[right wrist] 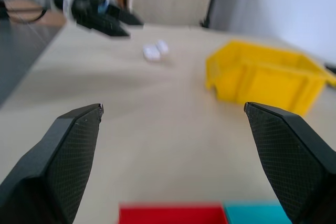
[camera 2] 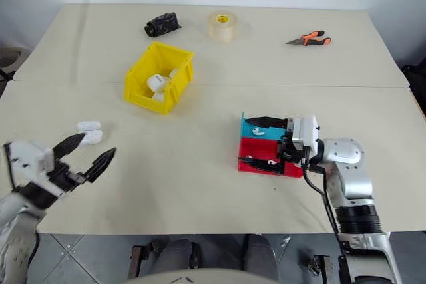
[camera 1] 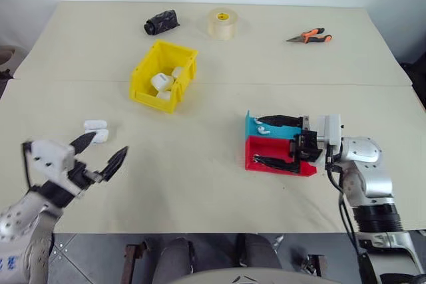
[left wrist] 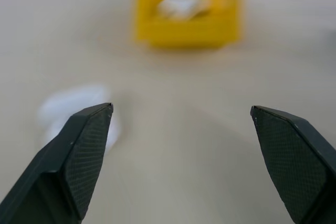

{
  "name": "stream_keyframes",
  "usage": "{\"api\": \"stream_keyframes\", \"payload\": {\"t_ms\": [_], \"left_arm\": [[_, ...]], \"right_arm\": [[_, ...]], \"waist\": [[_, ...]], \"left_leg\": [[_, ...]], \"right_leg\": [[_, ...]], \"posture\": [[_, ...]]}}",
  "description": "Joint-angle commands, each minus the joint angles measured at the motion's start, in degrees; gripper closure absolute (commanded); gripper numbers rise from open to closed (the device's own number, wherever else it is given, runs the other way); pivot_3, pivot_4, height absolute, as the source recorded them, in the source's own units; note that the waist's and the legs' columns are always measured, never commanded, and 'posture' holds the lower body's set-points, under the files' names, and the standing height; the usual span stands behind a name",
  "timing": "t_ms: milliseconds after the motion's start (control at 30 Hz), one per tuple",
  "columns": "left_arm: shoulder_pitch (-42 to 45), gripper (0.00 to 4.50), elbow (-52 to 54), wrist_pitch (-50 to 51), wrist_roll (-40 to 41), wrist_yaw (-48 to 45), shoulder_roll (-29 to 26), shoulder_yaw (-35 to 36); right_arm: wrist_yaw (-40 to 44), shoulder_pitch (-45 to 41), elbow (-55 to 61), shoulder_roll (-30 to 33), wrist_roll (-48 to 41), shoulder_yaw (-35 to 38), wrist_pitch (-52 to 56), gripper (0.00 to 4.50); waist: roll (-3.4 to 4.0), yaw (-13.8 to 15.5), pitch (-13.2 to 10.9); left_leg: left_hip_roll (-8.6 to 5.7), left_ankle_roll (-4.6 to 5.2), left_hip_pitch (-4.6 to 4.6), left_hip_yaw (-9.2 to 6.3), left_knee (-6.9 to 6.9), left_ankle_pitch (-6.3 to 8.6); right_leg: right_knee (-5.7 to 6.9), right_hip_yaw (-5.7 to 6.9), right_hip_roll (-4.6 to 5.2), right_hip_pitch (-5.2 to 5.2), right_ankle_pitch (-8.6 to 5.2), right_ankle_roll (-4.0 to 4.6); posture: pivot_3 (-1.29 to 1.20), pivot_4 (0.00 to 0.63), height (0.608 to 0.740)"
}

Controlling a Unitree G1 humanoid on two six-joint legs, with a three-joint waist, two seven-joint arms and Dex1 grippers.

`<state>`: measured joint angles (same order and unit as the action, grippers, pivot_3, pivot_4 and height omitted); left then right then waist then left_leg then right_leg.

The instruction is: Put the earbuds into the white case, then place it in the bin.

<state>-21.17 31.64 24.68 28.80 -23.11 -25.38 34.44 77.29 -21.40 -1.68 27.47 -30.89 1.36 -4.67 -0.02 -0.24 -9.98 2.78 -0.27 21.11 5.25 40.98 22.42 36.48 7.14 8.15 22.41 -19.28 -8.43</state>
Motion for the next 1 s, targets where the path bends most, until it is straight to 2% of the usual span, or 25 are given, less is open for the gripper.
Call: {"api": "stream_keyframes", "payload": {"t_ms": [33,200,333,500,600,700,833,1000], "left_arm": [[-5.05,0.06,7.77,4.82,1.46,7.84,3.82,5.57],[-6.56,0.06,13.07,12.01,3.92,13.37,5.39,6.35],[-1.28,0.06,13.94,21.86,7.20,16.79,0.67,5.52],[11.74,0.06,10.40,38.41,9.62,19.75,-10.78,2.45],[23.57,0.06,4.92,52.89,8.77,22.69,-16.09,-0.91],[36.75,0.06,-1.30,65.78,5.32,25.87,-15.27,-1.53],[44.39,0.06,-8.78,67.82,5.24,27.04,-15.08,-4.59],[47.19,0.06,-14.11,67.82,4.60,28.59,-15.00,-8.34]], "right_arm": [[0.74,-1.60,2.61,-1.71,-2.25,-0.37,-0.76,0.00],[2.47,-2.87,1.13,-2.55,-2.45,-0.76,-1.62,0.00],[3.66,-3.30,0.46,-2.02,-2.31,-1.44,0.25,0.00],[4.16,-3.04,2.07,-0.74,-3.25,-2.30,5.15,0.00],[4.58,-3.17,2.71,-0.42,-3.58,-3.25,7.04,0.00],[4.10,-3.65,3.17,-0.76,-3.61,-3.53,7.90,0.00],[3.32,-3.71,4.04,-1.87,-3.63,-3.77,7.99,0.00],[2.22,-2.13,6.58,-2.81,-3.76,-4.25,8.54,0.00]], "waist": [[-0.02,0.31,0.00],[-0.05,1.25,0.02],[-0.04,1.32,0.02],[-0.04,1.44,0.02],[-0.04,1.14,0.02],[-0.04,0.63,0.02],[-0.07,-0.13,0.04],[-0.08,-1.29,0.04]], "left_leg": [[0.00,0.00,0.00,-0.02,0.02,0.00],[-0.07,0.01,-0.01,-0.10,0.08,0.01],[-0.08,0.01,-0.03,-0.08,0.07,0.01],[-0.10,0.01,-0.04,-0.07,0.07,0.01],[-0.12,0.01,-0.10,-0.01,0.04,0.00],[-0.11,-0.01,-0.09,0.00,-0.02,0.00],[-0.11,-0.02,-0.09,-0.03,-0.05,-0.01],[-0.11,-0.03,-0.07,-0.05,-0.15,-0.01]], "right_leg": [[0.02,-0.01,0.00,-0.01,0.00,0.00],[0.00,0.00,0.07,-0.10,0.01,0.01],[0.01,-0.01,0.06,-0.10,0.01,0.02],[0.05,-0.01,0.05,-0.08,0.01,0.03],[0.08,-0.05,0.04,-0.07,0.01,0.03],[0.06,-0.04,-0.04,-0.04,0.01,0.03],[0.09,-0.01,-0.05,-0.03,0.01,0.03],[0.12,-0.02,-0.05,0.06,0.01,0.03]], "posture": [[0.00,0.150,0.740],[0.00,0.150,0.740],[0.00,0.150,0.740],[0.00,0.150,0.740],[0.00,0.150,0.740],[0.00,0.150,0.740],[0.00,0.150,0.740],[0.00,0.150,0.740]]}}
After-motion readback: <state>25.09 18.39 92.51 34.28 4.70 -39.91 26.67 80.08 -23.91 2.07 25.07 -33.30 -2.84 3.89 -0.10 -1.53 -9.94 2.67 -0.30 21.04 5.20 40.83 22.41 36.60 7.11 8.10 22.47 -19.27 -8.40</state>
